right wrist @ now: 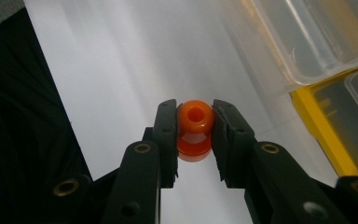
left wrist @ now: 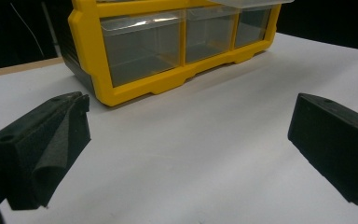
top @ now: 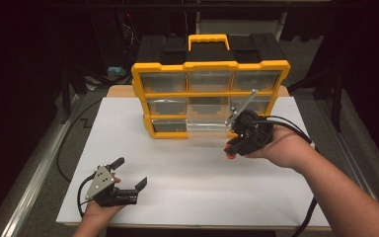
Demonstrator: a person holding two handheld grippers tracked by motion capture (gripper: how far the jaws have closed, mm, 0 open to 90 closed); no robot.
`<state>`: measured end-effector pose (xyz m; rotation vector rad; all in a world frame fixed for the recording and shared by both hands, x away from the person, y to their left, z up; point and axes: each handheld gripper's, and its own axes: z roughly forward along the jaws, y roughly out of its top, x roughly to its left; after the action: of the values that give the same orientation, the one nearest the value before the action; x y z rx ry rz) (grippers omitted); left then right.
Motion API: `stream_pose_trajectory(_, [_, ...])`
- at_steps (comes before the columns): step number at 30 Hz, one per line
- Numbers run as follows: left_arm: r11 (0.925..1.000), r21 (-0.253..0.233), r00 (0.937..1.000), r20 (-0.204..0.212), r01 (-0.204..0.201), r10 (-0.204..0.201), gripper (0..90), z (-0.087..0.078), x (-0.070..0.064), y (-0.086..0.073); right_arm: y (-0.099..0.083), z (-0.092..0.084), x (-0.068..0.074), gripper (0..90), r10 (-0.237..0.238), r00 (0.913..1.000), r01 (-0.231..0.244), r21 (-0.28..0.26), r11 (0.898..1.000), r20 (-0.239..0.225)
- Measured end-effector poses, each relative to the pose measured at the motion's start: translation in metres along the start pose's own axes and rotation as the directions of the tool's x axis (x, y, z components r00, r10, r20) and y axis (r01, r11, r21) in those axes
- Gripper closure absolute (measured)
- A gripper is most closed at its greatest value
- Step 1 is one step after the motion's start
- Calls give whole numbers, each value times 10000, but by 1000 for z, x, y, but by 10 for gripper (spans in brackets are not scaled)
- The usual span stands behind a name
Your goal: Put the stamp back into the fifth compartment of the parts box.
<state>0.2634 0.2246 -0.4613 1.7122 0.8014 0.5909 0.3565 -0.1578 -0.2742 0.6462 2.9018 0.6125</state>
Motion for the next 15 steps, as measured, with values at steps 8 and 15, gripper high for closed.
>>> stream_pose_trajectory(8, [10000, 0, 10000, 14, 12, -12, 3, 0, 0, 0, 8, -16, -1, 734, -125, 9999, 125, 38, 9999, 101])
stream_pose_trajectory(15, [10000, -7, 10000, 23, -14, 14, 3, 0, 0, 0, 15, -29, -1, 734, -172, 9997, 173, -60, 9998, 198])
